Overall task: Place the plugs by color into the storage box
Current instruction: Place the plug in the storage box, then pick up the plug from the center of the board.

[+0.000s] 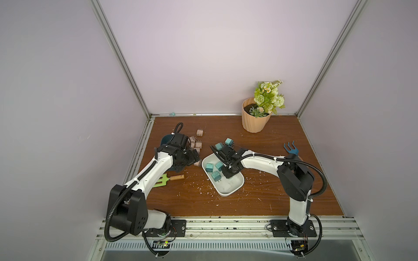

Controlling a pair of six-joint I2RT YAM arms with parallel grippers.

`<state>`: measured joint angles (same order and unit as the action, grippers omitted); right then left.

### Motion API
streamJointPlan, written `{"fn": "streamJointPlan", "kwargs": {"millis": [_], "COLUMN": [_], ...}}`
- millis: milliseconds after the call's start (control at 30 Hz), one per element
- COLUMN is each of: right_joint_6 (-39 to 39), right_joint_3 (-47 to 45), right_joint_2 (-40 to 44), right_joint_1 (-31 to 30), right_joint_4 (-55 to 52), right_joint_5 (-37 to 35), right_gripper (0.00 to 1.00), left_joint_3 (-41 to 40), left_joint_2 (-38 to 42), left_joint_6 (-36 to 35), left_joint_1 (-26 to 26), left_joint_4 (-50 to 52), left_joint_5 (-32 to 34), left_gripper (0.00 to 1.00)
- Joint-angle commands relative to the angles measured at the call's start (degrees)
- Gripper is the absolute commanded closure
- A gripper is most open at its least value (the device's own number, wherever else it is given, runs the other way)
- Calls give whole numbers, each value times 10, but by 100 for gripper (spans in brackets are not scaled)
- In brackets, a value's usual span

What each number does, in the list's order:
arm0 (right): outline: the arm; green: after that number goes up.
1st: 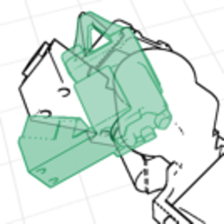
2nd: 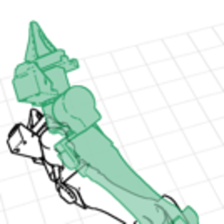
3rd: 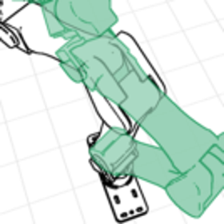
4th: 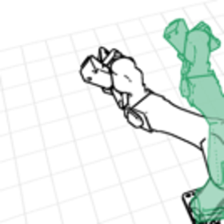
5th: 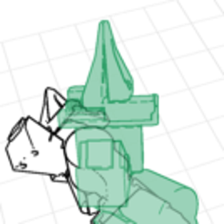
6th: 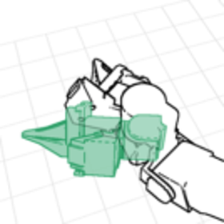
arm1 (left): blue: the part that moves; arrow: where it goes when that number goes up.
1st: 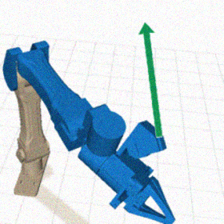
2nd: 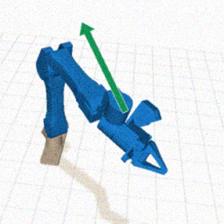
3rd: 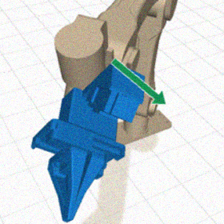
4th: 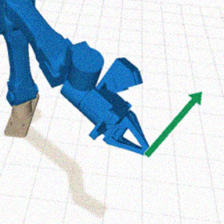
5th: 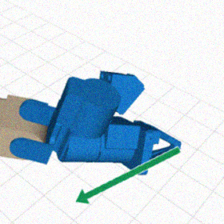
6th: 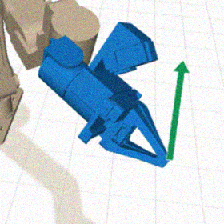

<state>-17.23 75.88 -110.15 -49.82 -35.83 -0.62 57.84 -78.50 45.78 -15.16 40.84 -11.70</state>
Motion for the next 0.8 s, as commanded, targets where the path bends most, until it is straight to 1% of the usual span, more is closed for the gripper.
{"fn": "streamJointPlan", "kwargs": {"millis": [0, 33, 67, 100, 133, 167, 233, 333, 467, 567, 667, 767], "right_joint_6": [-4, -3, -3, -3, -3, -4, -5, -10, -3, 7, 10, 23], "right_joint_3": [7, 9, 11, 15, 22, 35, 66, 136, 227, 271, 334, 414], "right_joint_2": [-6, -6, -4, -1, 4, 12, 30, 54, 43, 5, -57, -123], "right_joint_1": [-4, -4, -4, -4, -4, -4, -3, 1, 21, 58, 100, 117], "right_joint_4": [9, 6, 2, -4, -16, -31, -61, -106, -146, -154, -169, -186], "right_joint_5": [-14, -15, -16, -19, -23, -26, -27, -28, -40, -41, -28, -49], "right_gripper": [63, 55, 45, 38, 33, 31, 29, 27, 26, 25, 25, 25], "left_joint_3": [-6, -7, -6, -6, -4, -2, 0, 2, 2, 3, 4, 3], "left_joint_2": [13, 13, 13, 13, 12, 12, 13, 12, 7, 7, 8, 11], "left_joint_6": [13, 12, 12, 12, 12, 12, 15, 16, 15, 16, 16, 19], "left_joint_1": [-3, -3, -4, -3, -4, -3, -3, -3, -3, -3, -3, -3], "left_joint_4": [2, 2, 2, 2, 2, 2, 2, 1, 1, -1, -1, -1], "left_joint_5": [8, 8, 8, 8, 9, 9, 10, 13, 16, 17, 18, 18], "left_gripper": [0, 0, 0, 0, 0, 0, 0, 0, 0, 0, 0, 0]}}
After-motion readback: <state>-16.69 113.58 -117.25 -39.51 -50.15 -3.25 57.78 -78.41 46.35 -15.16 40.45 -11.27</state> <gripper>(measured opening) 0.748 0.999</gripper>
